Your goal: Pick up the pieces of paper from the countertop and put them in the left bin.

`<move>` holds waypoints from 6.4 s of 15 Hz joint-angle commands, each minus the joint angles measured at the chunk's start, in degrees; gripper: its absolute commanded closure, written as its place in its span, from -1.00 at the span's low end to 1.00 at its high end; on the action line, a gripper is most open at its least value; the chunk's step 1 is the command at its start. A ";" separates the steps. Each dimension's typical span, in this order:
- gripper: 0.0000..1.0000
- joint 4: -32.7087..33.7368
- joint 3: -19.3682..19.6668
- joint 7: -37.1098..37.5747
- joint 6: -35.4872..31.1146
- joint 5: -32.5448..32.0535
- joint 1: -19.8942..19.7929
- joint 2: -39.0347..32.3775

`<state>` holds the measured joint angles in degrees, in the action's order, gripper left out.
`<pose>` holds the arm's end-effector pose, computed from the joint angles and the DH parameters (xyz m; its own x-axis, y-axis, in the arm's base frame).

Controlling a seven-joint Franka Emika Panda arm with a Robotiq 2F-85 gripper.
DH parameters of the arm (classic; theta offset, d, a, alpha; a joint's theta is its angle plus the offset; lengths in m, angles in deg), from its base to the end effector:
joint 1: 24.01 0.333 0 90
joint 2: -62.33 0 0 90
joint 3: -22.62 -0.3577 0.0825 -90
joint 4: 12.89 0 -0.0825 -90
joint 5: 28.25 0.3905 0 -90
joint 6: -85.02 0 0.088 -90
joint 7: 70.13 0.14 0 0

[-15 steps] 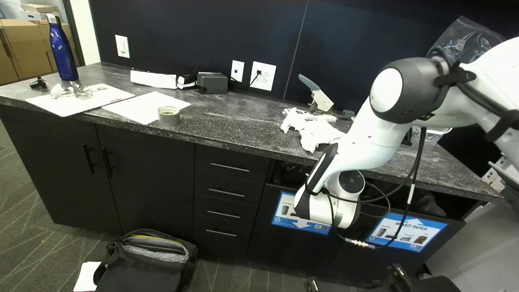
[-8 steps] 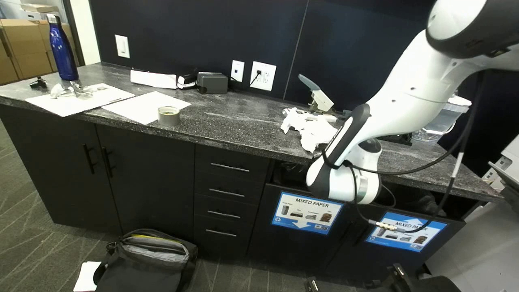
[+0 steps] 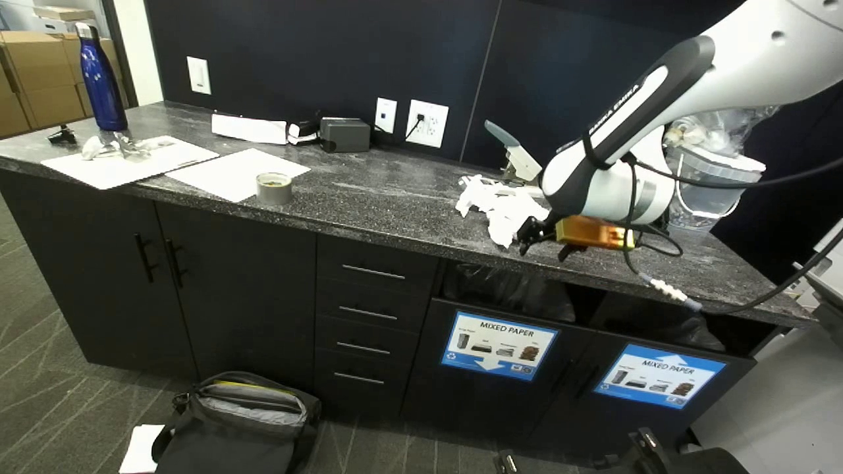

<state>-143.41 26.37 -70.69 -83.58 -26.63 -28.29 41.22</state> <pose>0.5830 -0.0839 0.2248 0.9458 -0.1404 0.2928 -0.1507 -0.9885 0.0130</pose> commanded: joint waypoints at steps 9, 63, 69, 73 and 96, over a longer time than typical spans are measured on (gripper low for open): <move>-1.00 25.46 -3.63 -25.41 26.04 -8.79 -1.80 -7.04; 0.87 21.47 -1.27 -21.42 60.89 -6.35 -4.43 0.03; 0.89 9.19 -1.04 -25.74 62.55 -2.59 -5.30 8.05; 0.86 -2.23 -0.17 -26.90 52.75 -2.01 -5.60 14.66; 0.88 -6.10 -4.86 -8.95 -47.05 2.88 -2.86 -25.49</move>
<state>-154.35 20.23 -87.11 -119.67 -20.57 -32.44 24.54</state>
